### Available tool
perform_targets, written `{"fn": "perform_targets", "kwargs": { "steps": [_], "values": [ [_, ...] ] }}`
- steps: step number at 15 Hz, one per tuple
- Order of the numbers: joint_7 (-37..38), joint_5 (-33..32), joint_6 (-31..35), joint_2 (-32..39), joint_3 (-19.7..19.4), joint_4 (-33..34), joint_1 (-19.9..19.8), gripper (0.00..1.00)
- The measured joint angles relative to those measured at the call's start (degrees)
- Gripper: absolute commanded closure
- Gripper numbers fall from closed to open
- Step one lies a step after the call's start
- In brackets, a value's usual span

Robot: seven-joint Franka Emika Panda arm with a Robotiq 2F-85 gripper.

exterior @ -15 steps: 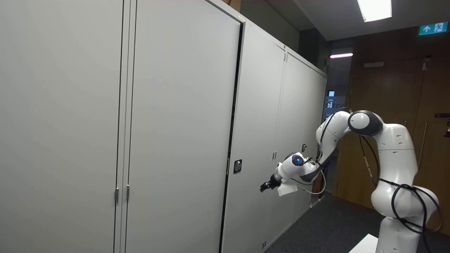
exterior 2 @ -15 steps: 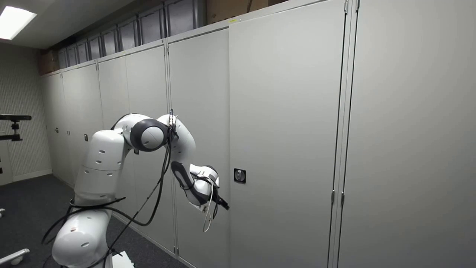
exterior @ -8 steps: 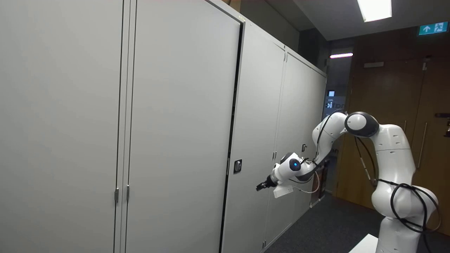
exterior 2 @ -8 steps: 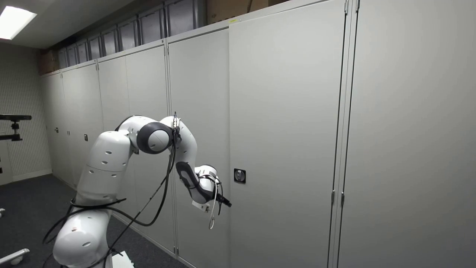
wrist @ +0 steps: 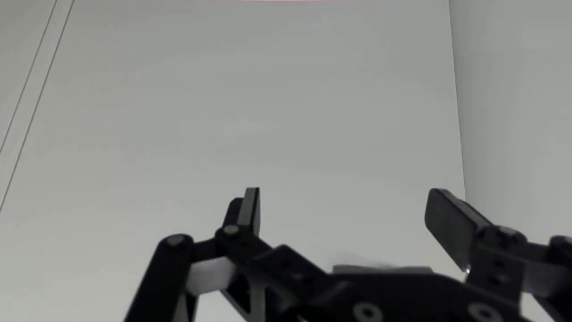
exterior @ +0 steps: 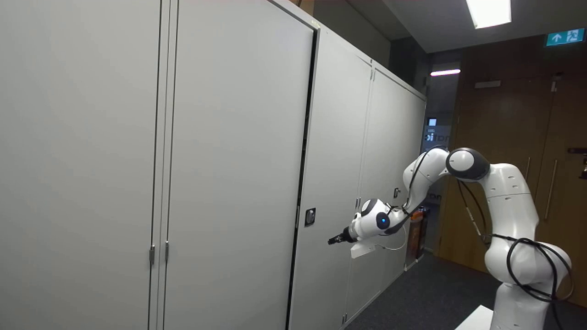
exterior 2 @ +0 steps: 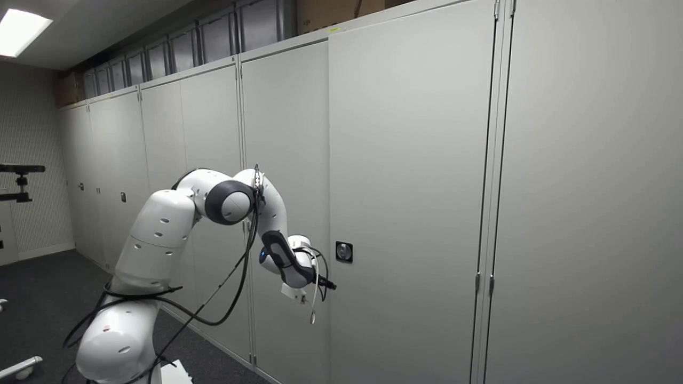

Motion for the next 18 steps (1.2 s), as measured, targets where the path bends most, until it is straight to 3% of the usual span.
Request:
{"fn": "perform_targets", "kwargs": {
  "steps": [7,13,18],
  "values": [
    [6.71,-8.14,-5.95,1.59,1.53,1.72,0.01,0.0],
    [14.59,-14.13,-10.25,1.54,-4.44,2.99,7.57,0.0],
    [15.38,-13.94,-12.78,1.16,-7.33,4.51,12.69,0.0]
  ]
}}
